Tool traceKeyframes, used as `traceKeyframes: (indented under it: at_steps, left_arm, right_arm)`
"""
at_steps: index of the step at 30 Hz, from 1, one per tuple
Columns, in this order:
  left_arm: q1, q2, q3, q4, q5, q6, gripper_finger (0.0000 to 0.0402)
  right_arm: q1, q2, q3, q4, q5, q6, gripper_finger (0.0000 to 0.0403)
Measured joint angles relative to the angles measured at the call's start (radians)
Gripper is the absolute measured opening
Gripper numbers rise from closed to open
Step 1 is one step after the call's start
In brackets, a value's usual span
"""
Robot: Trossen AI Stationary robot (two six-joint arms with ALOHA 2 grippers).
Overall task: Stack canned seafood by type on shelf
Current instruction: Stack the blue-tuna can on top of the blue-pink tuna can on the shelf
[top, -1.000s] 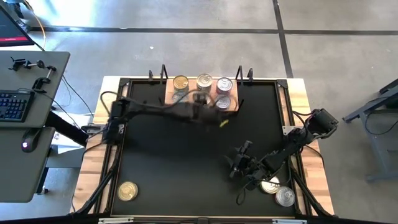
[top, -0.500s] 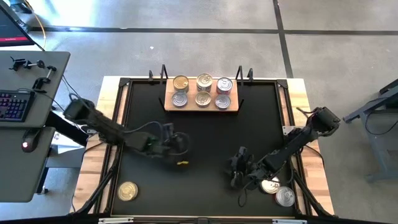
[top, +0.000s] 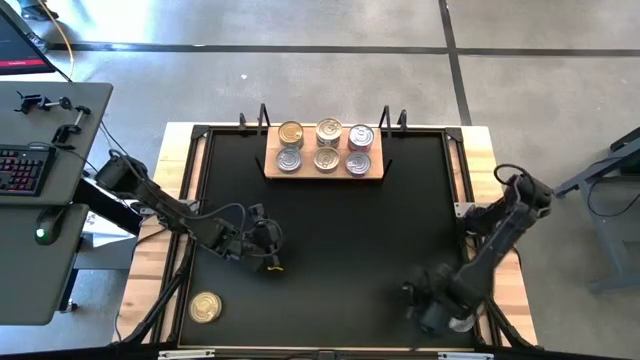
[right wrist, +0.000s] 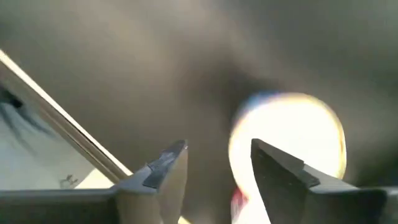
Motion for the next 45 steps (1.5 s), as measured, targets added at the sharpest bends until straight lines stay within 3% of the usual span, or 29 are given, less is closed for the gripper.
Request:
traceKeyframes:
  at_steps: [5, 8, 16, 29, 42, 45]
  left_arm:
    - [0.000, 0.020, -0.046, 0.083, -0.001, 0.001, 0.0186]
    - [0.000, 0.029, -0.055, 0.117, -0.002, 0.026, 0.0186]
    - [0.011, 0.028, -0.054, 0.239, -0.004, 0.152, 0.0186]
    - [0.011, 0.028, -0.054, 0.273, 0.000, 0.159, 0.0186]
    - [0.011, 0.028, -0.054, 0.273, 0.001, 0.159, 0.0186]
    - [0.010, 0.028, -0.054, 0.273, 0.001, 0.159, 0.0186]
  right_arm:
    - [0.111, 0.001, -0.045, -0.005, -0.124, 0.279, 0.0132]
    - [0.150, 0.002, -0.063, -0.011, -0.129, 0.361, 0.0117]
    - [0.163, 0.002, -0.074, -0.014, -0.092, 0.389, 0.0101]
    - [0.158, 0.007, -0.074, -0.054, -0.032, 0.360, 0.0100]
    - [-0.042, 0.118, -0.071, -0.055, -0.045, -0.057, 0.0100]
    - [-0.083, 0.129, -0.070, 0.000, 0.000, -0.180, 0.0100]
